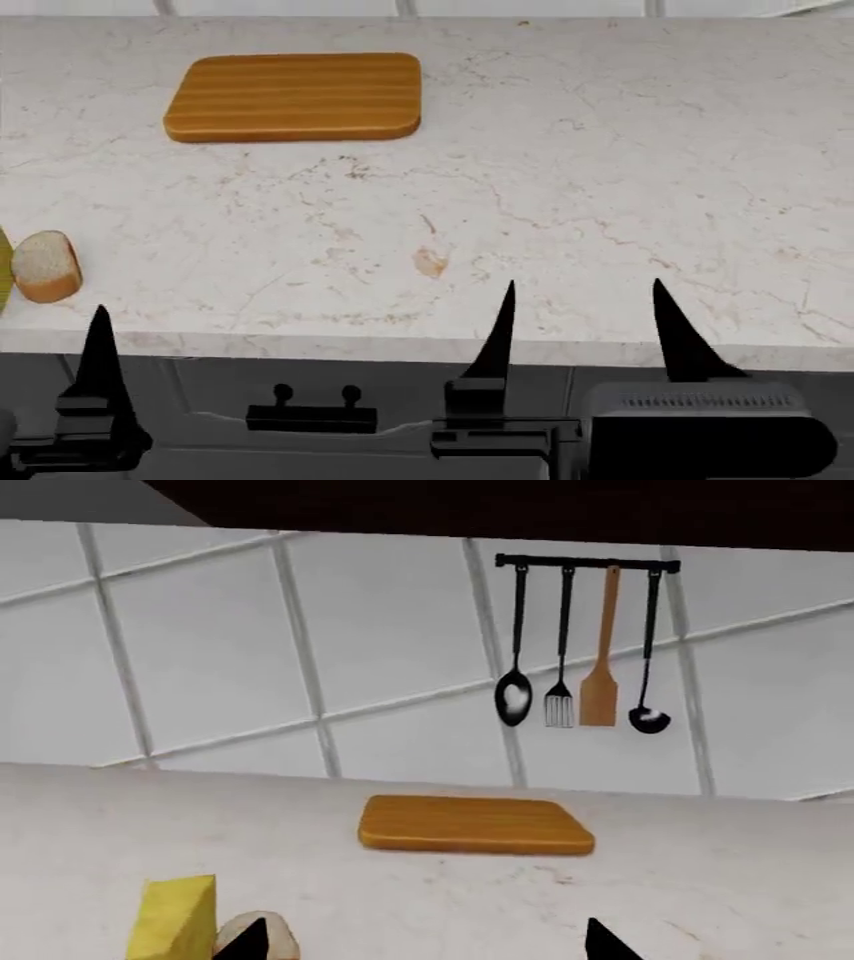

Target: Place the bread and cheese on the cutting board.

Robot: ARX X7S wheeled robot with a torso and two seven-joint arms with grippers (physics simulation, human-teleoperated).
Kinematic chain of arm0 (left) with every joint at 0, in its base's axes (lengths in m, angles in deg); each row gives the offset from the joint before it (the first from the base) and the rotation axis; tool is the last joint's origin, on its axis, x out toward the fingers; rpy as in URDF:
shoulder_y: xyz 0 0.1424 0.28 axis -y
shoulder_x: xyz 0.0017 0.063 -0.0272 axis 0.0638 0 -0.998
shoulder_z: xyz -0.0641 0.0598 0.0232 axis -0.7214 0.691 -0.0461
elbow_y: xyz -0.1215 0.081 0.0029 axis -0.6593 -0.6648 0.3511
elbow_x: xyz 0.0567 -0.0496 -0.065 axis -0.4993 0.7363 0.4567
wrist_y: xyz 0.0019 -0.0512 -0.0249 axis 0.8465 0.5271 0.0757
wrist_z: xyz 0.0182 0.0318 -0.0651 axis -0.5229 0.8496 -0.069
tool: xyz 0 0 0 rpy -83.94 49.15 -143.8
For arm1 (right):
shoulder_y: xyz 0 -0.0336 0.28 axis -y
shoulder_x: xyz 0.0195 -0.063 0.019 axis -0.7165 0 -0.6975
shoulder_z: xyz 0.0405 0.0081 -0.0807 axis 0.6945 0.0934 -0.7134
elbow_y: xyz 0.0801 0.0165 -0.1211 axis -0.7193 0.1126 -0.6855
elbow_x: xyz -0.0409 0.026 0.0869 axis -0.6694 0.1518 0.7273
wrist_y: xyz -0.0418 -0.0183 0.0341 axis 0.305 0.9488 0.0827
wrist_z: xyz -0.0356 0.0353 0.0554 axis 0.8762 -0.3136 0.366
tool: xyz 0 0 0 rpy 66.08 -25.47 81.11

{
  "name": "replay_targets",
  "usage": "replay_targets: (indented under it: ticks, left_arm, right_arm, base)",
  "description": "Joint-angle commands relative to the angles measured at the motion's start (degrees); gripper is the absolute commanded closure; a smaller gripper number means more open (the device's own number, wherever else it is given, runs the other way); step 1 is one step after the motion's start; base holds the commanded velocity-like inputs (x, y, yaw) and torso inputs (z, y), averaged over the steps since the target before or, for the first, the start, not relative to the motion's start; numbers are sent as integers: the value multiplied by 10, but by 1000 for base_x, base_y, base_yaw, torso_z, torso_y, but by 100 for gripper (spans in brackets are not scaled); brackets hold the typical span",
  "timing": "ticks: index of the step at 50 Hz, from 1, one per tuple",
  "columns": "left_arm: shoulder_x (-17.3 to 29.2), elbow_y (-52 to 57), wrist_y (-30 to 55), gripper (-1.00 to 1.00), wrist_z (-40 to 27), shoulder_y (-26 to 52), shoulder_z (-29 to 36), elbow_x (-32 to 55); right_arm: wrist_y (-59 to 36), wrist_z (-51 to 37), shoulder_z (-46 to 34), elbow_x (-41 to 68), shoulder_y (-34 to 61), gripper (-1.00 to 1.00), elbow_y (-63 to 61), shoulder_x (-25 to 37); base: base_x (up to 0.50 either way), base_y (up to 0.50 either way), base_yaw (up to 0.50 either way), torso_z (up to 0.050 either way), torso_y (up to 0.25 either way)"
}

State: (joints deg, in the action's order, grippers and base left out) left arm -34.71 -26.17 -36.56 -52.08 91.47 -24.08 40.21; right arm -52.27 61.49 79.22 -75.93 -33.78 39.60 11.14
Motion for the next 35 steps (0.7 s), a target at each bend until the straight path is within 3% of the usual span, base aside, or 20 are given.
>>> replay_targets:
  ticks: [1,12,13,17,24,35]
  left_arm:
    - [53,154,88,-100,-15,3,2,5]
    - [52,217,112,-100,-44,7,-39,21]
    - [50,225,125,-100,-34,8,-58,57]
    - [72,247,122,-100,-57,2,-30,0]
    - [65,266,147,-100,-64,15,-58,40]
    - [90,279,148,-100,-89,17,-67,65]
  right_arm:
    - [-105,2,-8,13,44,-100,-115,22]
    - [-80,0,-24,6,28,-100,-149,41]
    - [-84,0,-24,7,29,-100,-151,41]
    - [-77,0,-38,-1,29,-100,-146,47]
    - [-76,4,-37,13,27,-100,-152,47]
    - [-89,-1,-62,8,30,-100,-172,54]
  base:
    - [0,0,0,50,0]
    - [298,265,0,50,0]
    - [500,0,0,0,0]
    - [500,0,0,0,0]
    - [500,0,0,0,0]
    - [500,0,0,0,0]
